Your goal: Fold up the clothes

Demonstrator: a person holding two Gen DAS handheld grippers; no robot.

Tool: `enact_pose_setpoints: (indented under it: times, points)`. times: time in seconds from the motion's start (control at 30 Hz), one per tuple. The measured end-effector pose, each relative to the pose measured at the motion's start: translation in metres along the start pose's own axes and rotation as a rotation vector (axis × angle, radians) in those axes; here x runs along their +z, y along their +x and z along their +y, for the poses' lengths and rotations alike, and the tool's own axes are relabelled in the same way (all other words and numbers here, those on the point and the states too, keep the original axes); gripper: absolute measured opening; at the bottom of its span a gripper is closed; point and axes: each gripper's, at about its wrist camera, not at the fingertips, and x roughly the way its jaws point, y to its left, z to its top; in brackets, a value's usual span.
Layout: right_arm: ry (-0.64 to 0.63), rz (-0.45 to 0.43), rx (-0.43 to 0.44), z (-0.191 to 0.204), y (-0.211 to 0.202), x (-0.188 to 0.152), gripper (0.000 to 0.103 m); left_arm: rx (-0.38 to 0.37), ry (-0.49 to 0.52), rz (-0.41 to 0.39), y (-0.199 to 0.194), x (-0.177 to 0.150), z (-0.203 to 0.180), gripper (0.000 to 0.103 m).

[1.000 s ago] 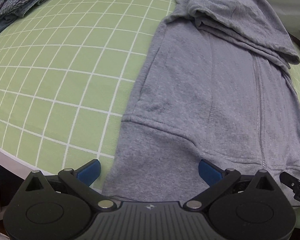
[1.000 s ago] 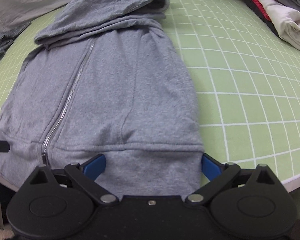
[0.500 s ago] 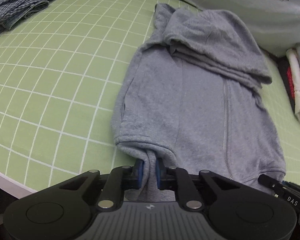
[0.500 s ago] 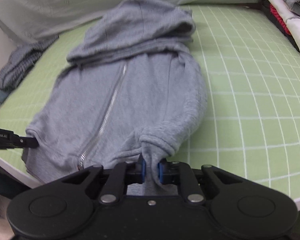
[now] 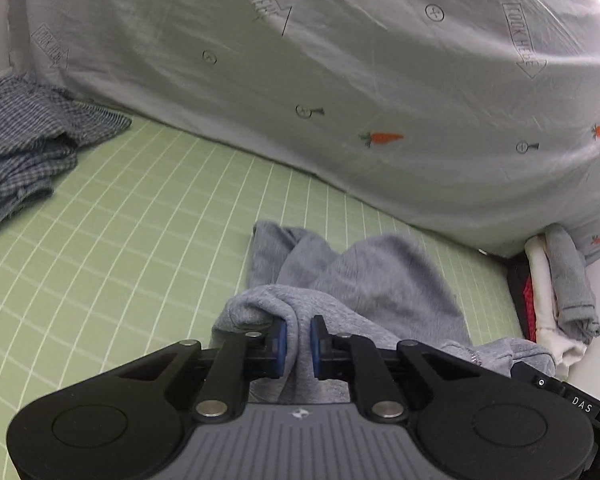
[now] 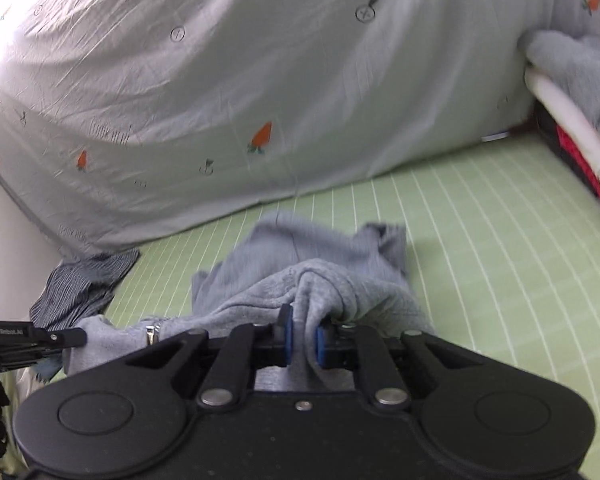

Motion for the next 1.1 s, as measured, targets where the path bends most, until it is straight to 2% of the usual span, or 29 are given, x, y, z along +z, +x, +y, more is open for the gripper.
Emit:
enact_pose_setpoints:
  times: [0.1,0.17,0.27,0.3,0.37,0.4,0.47,0.53,0.57,0.6,0.63,0.67,0.77,0.87,0.93,0.97,1.0,1.03,1.07,1.1]
  points:
    - [0.005,-0.002,-0.021,-0.004,0.024,0.011,0.014,0.021,0.002,0.017,0.028,0.01,-0.002,0.014]
    - [0.027,0.027,-0.06,-0.011,0.046,0.01,0.018,0.037,-0.006,0.042,0.049,0.015,-0.001,0.018]
    - [0.089,0.093,-0.119,-0.022,0.077,0.001,0.038,0.06,-0.066,0.129,0.084,0.012,0.009,0.02]
    - [0.116,0.107,-0.125,-0.026,0.08,-0.002,0.047,0.076,-0.098,0.158,0.092,0.008,0.013,0.024]
    - [0.169,0.136,-0.138,-0.034,0.086,-0.008,0.054,0.094,-0.116,0.19,0.098,0.002,0.019,0.034]
    - [0.187,0.146,-0.143,-0.037,0.088,-0.011,0.065,0.096,-0.113,0.198,0.099,-0.002,0.021,0.041]
    - [0.202,0.16,-0.15,-0.04,0.087,-0.018,0.071,0.093,-0.121,0.213,0.102,-0.008,0.026,0.045]
    - [0.222,0.183,-0.13,-0.044,0.09,-0.022,0.066,0.081,-0.153,0.235,0.105,-0.014,0.031,0.043]
    - [0.233,0.197,-0.116,-0.047,0.091,-0.023,0.051,0.074,-0.172,0.252,0.108,-0.016,0.033,0.042]
    - [0.241,0.214,-0.097,-0.048,0.093,-0.023,0.029,0.062,-0.186,0.264,0.11,-0.017,0.034,0.023]
    - [0.238,0.22,-0.079,-0.048,0.093,-0.02,0.02,0.047,-0.197,0.27,0.111,-0.015,0.034,0.013]
    - [0.227,0.212,-0.065,-0.045,0.093,-0.015,0.014,0.03,-0.209,0.274,0.112,-0.013,0.034,0.013]
    - [0.205,0.167,-0.013,-0.038,0.089,0.006,0.011,-0.02,-0.232,0.229,0.11,0.013,0.033,0.013]
    - [0.249,0.062,0.013,-0.04,0.096,0.042,0.011,-0.054,-0.231,0.157,0.114,0.05,0.033,0.013]
    - [0.277,0.006,-0.013,-0.045,0.11,0.062,0.013,-0.015,-0.206,0.094,0.122,0.075,0.028,0.014]
    - [0.286,-0.008,-0.045,-0.046,0.116,0.069,0.017,0.037,-0.192,0.057,0.125,0.088,0.024,0.017]
    - [0.295,-0.022,-0.078,-0.047,0.123,0.076,0.03,0.093,-0.178,0.02,0.129,0.1,0.021,0.031]
    - [0.304,-0.035,-0.11,-0.048,0.13,0.083,0.039,0.129,-0.159,-0.002,0.129,0.109,0.019,0.053]
    - [0.293,-0.052,-0.141,-0.047,0.132,0.087,0.059,0.143,-0.141,-0.018,0.128,0.112,0.019,0.065]
    - [0.261,-0.073,-0.168,-0.044,0.131,0.088,0.076,0.154,-0.123,-0.033,0.128,0.114,0.019,0.082]
